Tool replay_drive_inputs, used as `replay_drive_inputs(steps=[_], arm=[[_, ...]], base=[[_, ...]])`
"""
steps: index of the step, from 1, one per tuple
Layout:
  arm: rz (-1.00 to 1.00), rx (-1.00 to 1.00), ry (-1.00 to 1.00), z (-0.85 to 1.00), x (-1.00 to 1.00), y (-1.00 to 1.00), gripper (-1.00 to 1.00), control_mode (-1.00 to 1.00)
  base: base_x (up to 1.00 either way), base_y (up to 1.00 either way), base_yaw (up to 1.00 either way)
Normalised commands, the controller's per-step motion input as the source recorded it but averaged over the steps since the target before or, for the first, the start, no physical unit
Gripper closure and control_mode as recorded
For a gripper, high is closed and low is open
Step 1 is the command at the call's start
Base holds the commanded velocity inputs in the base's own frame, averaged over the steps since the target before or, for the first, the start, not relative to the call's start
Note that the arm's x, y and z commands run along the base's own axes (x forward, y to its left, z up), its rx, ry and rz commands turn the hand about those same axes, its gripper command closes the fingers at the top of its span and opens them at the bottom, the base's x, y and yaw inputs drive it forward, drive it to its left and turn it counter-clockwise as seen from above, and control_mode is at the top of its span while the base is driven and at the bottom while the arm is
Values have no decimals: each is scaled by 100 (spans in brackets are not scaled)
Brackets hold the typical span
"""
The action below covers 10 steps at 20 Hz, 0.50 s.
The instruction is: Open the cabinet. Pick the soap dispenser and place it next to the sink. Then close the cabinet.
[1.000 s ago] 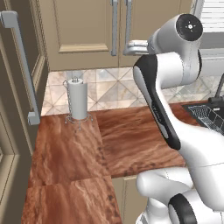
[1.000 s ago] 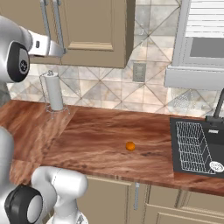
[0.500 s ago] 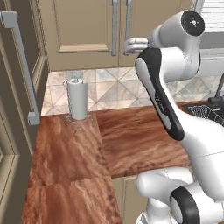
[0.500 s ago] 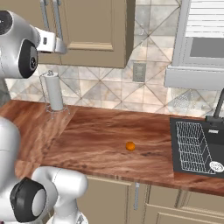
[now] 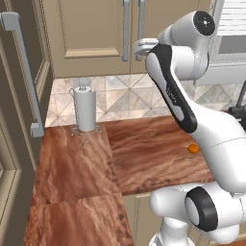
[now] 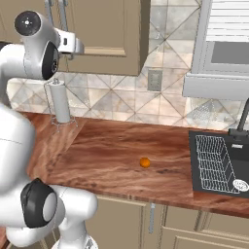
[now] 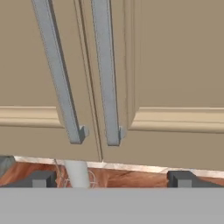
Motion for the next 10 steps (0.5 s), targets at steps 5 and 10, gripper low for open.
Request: replay_drive_inputs(steps=[5,10], arm=[[0,0,0,0,35,1,-100,-100],[0,0,4,0,26,15,-100,-100]], base=[[0,0,0],[0,0,0]])
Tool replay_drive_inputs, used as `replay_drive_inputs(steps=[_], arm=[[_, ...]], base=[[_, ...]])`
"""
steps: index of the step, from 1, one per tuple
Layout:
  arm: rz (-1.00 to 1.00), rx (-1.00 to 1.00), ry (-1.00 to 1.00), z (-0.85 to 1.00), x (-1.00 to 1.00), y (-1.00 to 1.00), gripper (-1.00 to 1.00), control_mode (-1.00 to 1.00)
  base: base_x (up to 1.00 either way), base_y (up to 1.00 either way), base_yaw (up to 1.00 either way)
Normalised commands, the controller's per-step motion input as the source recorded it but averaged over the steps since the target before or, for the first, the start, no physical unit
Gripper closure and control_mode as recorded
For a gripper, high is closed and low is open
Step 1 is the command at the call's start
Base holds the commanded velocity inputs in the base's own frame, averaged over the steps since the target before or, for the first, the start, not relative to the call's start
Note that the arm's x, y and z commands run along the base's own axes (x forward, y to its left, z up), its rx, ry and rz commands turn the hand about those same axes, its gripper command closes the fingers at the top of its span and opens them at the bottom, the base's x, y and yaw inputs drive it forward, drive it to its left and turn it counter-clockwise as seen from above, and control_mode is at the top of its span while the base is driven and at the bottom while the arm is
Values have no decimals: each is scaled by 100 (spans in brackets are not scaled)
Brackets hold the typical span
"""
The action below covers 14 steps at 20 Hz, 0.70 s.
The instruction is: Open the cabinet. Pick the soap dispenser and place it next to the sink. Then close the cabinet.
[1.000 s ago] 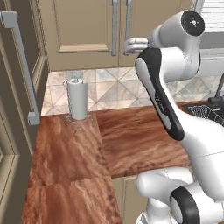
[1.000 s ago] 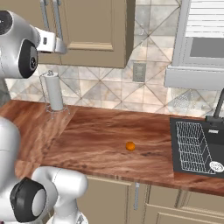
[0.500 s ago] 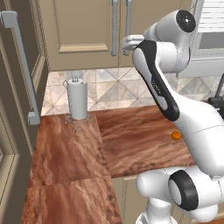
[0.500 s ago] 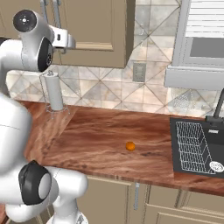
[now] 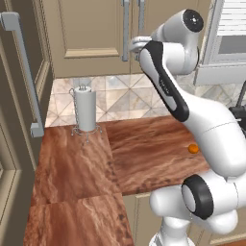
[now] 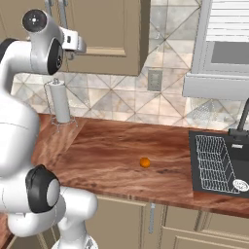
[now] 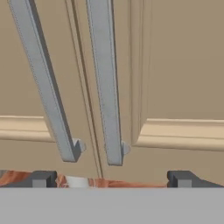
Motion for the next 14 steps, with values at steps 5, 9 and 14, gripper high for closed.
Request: replay_drive_inputs(steps=[5,9,14], arm=[[0,0,7,0,20,14,-100,-100],[0,0,3,0,26,1,-100,-100],[-2,0,1,0,11,0,-100,-100]], base=[[0,0,0],[0,0,0],[0,0,0]])
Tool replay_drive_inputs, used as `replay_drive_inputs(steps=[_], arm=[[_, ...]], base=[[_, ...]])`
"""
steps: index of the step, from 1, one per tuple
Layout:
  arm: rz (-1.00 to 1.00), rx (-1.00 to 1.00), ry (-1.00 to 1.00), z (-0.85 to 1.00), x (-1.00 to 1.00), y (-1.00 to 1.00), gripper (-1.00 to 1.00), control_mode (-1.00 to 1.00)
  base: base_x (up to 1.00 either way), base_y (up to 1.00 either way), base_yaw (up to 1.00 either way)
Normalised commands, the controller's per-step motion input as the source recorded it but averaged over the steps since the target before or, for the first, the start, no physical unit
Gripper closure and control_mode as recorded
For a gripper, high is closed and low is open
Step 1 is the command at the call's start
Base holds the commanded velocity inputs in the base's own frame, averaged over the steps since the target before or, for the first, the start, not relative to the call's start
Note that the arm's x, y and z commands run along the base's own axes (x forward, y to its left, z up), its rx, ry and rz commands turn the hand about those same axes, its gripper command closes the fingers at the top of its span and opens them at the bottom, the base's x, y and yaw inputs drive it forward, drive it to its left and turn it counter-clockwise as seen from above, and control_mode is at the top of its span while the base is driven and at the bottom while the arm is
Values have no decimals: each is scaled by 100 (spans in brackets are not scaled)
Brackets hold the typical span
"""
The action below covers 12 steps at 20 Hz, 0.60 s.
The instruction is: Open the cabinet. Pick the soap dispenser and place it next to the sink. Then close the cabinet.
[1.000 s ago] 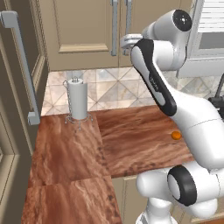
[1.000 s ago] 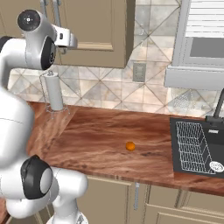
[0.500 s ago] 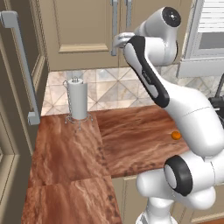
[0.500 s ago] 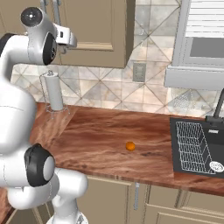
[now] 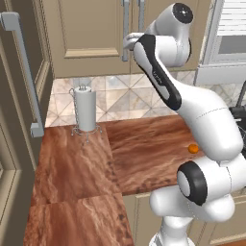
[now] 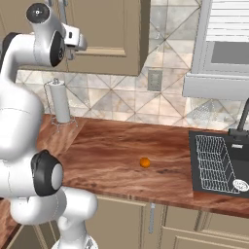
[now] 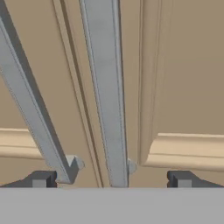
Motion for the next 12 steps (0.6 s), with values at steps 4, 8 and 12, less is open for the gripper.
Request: replay_drive_inputs(steps=[4,8,12], arm=[[-3,0,0,-7,25,0,-100,-100],[-4,0,0,-14,31,0,-100,-100],[-5,0,0,-22,33,0,-100,-100]], base=[[0,0,0],[0,0,0],[0,0,0]])
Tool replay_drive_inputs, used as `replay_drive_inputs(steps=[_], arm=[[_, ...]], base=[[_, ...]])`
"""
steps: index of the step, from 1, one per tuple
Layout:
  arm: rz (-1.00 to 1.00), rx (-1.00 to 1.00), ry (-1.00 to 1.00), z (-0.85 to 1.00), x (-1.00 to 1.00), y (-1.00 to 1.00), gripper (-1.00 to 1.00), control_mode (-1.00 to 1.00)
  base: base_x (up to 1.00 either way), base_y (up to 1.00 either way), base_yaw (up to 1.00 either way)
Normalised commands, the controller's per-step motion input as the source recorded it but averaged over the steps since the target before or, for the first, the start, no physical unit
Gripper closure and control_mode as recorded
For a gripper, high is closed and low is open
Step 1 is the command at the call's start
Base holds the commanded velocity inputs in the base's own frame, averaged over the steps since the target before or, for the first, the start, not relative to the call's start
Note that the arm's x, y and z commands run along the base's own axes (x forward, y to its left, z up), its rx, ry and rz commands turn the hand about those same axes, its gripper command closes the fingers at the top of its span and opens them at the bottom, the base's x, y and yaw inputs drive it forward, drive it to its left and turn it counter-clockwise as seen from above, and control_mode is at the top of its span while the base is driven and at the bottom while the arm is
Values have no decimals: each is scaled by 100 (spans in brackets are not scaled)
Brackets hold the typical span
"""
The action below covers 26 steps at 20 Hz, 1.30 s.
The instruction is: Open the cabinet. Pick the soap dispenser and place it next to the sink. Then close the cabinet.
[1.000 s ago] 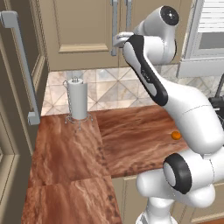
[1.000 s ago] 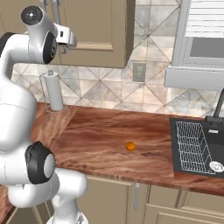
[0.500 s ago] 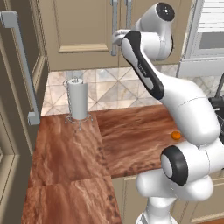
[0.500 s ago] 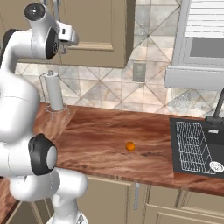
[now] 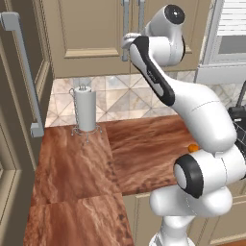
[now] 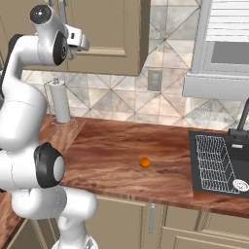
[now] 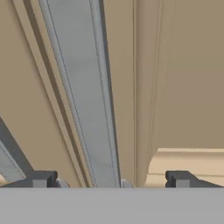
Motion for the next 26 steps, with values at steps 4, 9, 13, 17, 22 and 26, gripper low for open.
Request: replay_drive_inputs(steps=[4,9,13,17,22,26], arm=[[-4,0,0,-16,34,0,-100,-100],[-5,0,-6,-25,34,0,-100,-100],[-5,0,-18,-48,38,0,-100,-100],[-4,0,-24,-55,40,0,-100,-100],[-3,0,-20,-46,43,0,-100,-100],[-1,0,-5,-12,20,0,-100,-100]], base=[[0,0,0],[0,0,0],[0,0,0],[0,0,0],[0,0,0],[0,0,0]])
